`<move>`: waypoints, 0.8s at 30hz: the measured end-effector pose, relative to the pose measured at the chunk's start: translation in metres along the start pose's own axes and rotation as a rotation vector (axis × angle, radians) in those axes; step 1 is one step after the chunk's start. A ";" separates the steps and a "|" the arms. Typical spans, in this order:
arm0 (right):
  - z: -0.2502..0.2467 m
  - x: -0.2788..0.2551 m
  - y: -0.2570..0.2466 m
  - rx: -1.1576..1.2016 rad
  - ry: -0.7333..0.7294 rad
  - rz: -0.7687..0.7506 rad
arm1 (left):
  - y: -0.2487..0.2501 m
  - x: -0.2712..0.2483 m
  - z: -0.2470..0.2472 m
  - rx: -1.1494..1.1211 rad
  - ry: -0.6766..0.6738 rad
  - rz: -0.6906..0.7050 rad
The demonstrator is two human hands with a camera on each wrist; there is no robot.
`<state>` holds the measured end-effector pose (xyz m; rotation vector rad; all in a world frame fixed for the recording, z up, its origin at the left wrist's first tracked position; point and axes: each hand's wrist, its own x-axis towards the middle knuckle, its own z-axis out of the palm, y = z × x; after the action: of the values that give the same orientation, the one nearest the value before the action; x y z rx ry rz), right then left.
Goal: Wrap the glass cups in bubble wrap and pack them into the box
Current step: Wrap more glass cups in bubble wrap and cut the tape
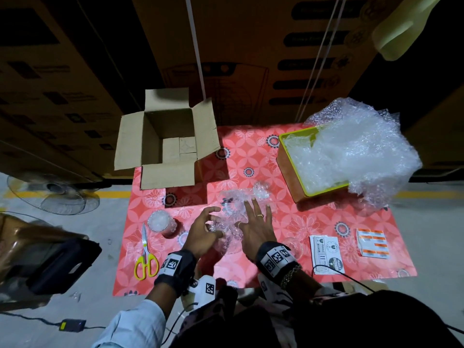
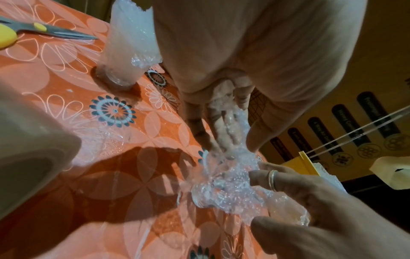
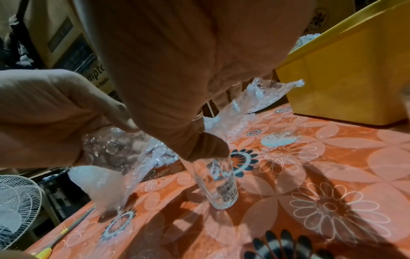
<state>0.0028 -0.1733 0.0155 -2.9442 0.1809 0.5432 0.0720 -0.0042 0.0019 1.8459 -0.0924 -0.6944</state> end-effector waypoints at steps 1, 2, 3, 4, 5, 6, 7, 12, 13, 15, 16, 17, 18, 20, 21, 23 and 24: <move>0.000 0.000 0.001 -0.005 -0.011 -0.004 | 0.000 -0.001 0.001 -0.002 -0.003 0.008; 0.000 -0.001 0.002 -0.002 -0.022 -0.006 | -0.001 -0.001 0.001 0.007 0.002 0.013; -0.001 -0.003 0.003 0.012 -0.020 -0.010 | -0.002 -0.002 0.003 0.014 0.010 0.015; -0.002 -0.006 0.005 0.046 -0.005 -0.016 | -0.002 -0.002 0.004 0.021 0.021 0.014; -0.003 -0.009 0.007 0.108 0.027 -0.013 | -0.002 -0.002 0.005 0.026 0.029 0.010; -0.006 -0.013 0.011 0.201 0.068 0.010 | -0.003 -0.002 0.006 0.033 0.032 0.006; -0.006 -0.014 0.017 0.323 0.117 0.055 | -0.004 -0.002 0.007 0.043 0.033 0.007; -0.002 -0.001 0.051 0.833 0.278 0.425 | -0.003 0.001 0.010 0.111 0.041 0.034; -0.001 0.003 0.056 0.930 0.222 0.447 | -0.002 0.001 0.010 0.121 0.042 0.039; -0.002 0.008 0.060 1.086 0.122 0.429 | -0.001 0.002 0.011 0.139 0.040 0.045; -0.004 0.010 0.061 1.111 0.121 0.409 | -0.001 0.003 0.010 0.143 0.040 0.045; -0.004 0.012 0.061 1.119 0.132 0.393 | -0.001 0.003 0.010 0.153 0.041 0.048; -0.005 0.012 0.059 1.120 0.149 0.369 | -0.001 0.003 0.009 0.165 0.042 0.053; -0.004 0.011 0.053 1.091 0.167 0.327 | -0.002 0.003 0.009 0.180 0.044 0.065; -0.002 0.010 0.051 1.076 0.165 0.296 | -0.002 0.003 0.009 0.184 0.045 0.071; 0.002 0.006 0.047 1.075 0.157 0.221 | -0.002 0.002 0.008 0.189 0.050 0.077; 0.002 0.004 0.045 1.074 0.149 0.189 | -0.003 0.003 0.009 0.183 0.054 0.077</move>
<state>-0.0008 -0.2172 0.0070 -1.9155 0.5619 0.1433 0.0692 -0.0112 -0.0039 2.0236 -0.1959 -0.5979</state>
